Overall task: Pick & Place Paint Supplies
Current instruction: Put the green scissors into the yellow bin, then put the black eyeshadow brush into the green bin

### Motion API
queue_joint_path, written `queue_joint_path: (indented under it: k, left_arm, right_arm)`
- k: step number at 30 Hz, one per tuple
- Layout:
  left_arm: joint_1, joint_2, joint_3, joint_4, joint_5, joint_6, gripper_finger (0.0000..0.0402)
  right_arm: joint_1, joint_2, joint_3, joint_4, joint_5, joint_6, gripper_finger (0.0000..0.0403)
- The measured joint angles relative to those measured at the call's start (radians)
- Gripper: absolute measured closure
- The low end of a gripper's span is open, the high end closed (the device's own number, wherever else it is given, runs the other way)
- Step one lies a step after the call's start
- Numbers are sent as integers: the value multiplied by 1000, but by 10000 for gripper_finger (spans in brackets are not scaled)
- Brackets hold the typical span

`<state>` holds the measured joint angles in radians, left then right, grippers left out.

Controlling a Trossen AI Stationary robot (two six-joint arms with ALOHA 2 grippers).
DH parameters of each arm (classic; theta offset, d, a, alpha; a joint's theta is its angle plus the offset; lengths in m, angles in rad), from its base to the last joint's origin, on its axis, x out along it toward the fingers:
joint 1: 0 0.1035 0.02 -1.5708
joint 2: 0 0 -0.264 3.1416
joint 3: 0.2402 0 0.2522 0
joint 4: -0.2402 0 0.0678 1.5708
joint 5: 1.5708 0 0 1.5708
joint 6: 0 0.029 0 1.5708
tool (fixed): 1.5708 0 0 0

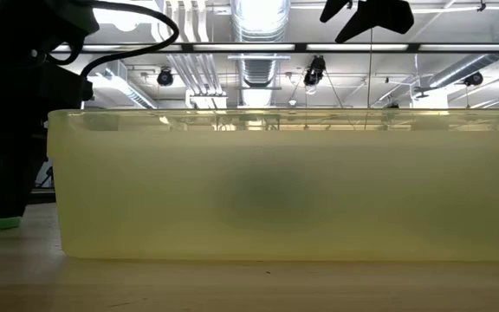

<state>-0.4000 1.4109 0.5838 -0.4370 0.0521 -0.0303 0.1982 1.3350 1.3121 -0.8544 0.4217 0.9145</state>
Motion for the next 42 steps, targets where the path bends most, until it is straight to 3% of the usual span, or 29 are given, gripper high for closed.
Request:
queue_joint_path:
  k: [21, 27, 33, 38, 42]
  left_arm:
    - [12, -1, 40, -2, -64, -1, 379]
    - [56, -1, 58, -2, -63, -20, 346]
    - [84, -40, 58, -7, -105, -20, 294]
    - [106, -109, 58, -48, -160, -24, 277]
    - [125, -179, 58, -58, -200, -75, 276]
  right_arm:
    - [-5, 0, -2, -2, 17, 18, 190]
    - [-9, 0, -2, -12, 24, 33, 190]
    - [-10, 0, -2, -212, 24, 189, 190]
    - [-9, 0, -16, -429, 19, 388, 190]
    - [-26, -4, -73, -468, -88, 472, 190]
